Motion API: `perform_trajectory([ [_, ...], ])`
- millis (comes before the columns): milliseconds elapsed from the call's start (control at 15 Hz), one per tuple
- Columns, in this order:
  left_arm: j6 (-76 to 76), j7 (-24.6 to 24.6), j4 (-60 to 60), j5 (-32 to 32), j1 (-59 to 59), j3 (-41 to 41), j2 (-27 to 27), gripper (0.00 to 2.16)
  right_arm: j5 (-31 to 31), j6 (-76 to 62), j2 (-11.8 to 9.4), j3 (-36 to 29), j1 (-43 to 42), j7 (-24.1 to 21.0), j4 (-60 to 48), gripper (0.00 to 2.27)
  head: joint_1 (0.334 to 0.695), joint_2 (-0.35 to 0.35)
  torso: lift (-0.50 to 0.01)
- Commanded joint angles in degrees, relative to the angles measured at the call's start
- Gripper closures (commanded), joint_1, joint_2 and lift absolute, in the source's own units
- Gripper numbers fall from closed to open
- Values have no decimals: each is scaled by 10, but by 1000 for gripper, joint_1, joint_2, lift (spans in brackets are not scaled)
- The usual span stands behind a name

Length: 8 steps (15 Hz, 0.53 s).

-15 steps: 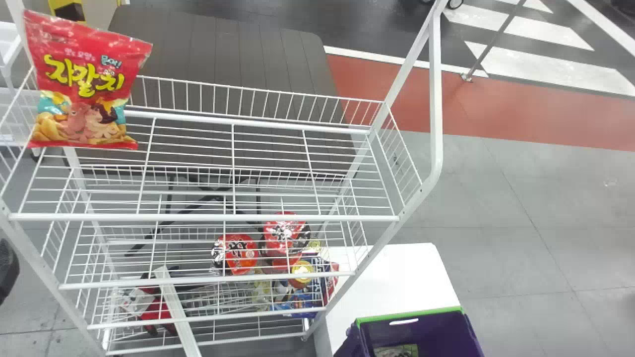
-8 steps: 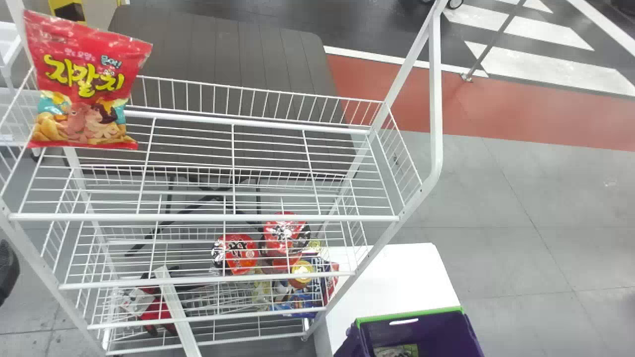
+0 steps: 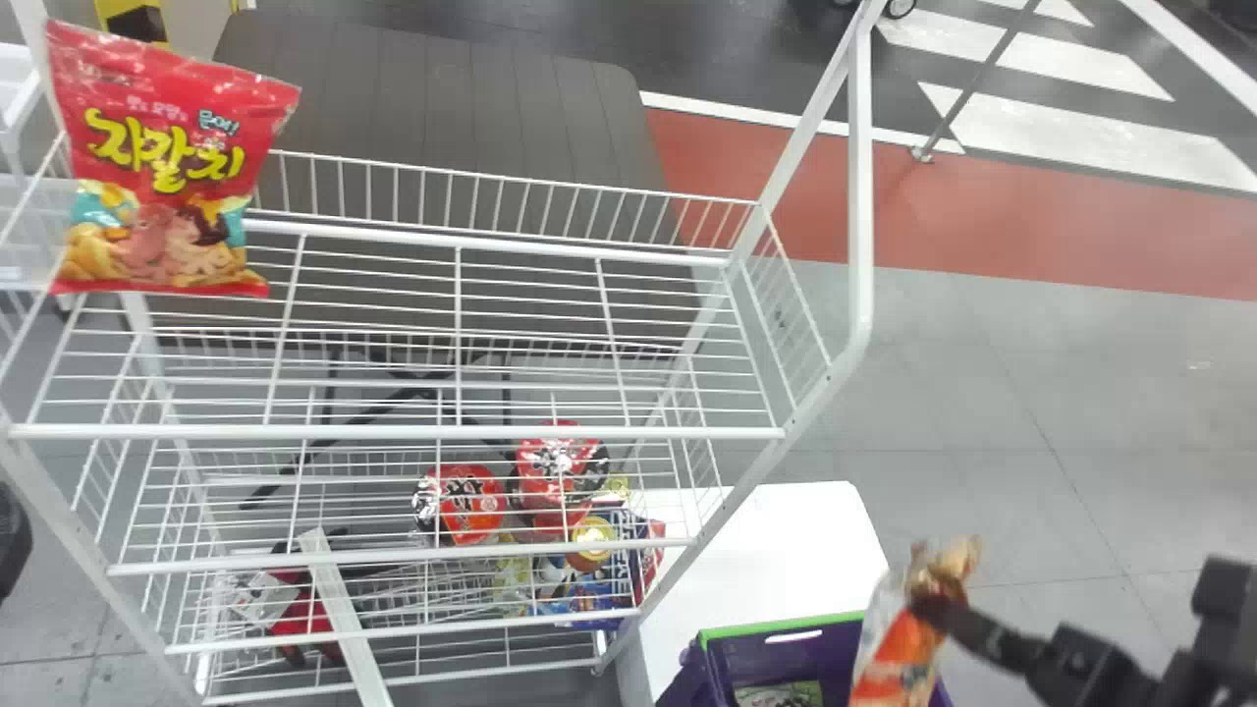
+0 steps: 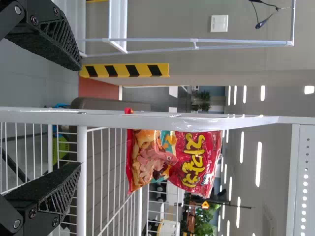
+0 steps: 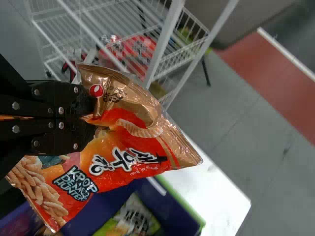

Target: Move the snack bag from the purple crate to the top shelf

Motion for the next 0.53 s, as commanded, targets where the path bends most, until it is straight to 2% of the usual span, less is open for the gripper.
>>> perform_trajectory([
  [0,-2,0,3,-1,0,0,-1,134,-52,8,4,16,-42,-6,-67,2240,695,-276,10],
  [67,-4,-1,2,-1,0,0,-1,134,-72,8,4,30,-63,-10,-89,2240,695,-226,10],
  [200,-13,0,2,0,0,0,-1,134,-115,8,4,66,-95,-29,-133,2240,695,-181,10],
  [267,-15,0,1,0,1,0,-1,134,-150,8,4,87,-98,-54,-146,2240,695,-154,10],
  [467,-22,0,-1,1,6,4,-1,134,-171,8,4,196,-104,-98,-155,2240,695,-42,10],
])
